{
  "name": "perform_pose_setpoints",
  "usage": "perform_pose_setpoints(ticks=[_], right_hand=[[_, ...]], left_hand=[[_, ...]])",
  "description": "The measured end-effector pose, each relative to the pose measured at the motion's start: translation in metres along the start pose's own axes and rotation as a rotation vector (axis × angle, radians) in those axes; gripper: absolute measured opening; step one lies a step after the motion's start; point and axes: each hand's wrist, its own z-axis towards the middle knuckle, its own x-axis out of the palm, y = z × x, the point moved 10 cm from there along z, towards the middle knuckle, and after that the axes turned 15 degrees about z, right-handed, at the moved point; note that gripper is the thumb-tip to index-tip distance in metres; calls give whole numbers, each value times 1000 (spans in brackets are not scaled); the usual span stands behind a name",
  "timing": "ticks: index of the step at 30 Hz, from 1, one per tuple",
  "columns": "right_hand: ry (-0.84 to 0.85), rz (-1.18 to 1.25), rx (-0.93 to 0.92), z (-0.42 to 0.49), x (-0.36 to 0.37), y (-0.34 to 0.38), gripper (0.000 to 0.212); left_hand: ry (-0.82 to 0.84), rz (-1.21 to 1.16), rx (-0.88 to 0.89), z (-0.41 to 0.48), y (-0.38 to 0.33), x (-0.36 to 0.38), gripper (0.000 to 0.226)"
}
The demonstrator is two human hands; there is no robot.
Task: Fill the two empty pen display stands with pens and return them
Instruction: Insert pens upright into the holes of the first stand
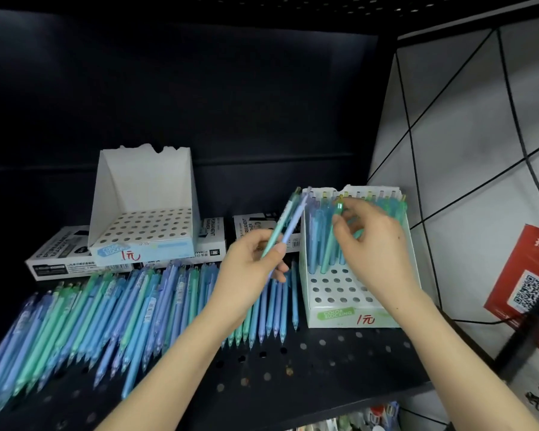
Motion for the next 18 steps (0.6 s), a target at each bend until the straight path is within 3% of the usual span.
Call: perform_pose_setpoints(ticks=[7, 11, 13, 18], right_hand=[[73, -86, 61, -1, 14, -2, 34], [-68, -53, 50, -5, -3, 5, 35], [-138, 61, 31, -10, -13, 13, 29], [9, 473, 215, -11, 7, 10, 15]], left_hand=[[25, -43, 35, -4, -5, 4, 12], [31, -85, 48, -6, -8, 3, 11], [46, -107, 63, -7, -11, 4, 12], [117, -118, 133, -12, -22, 13, 13]])
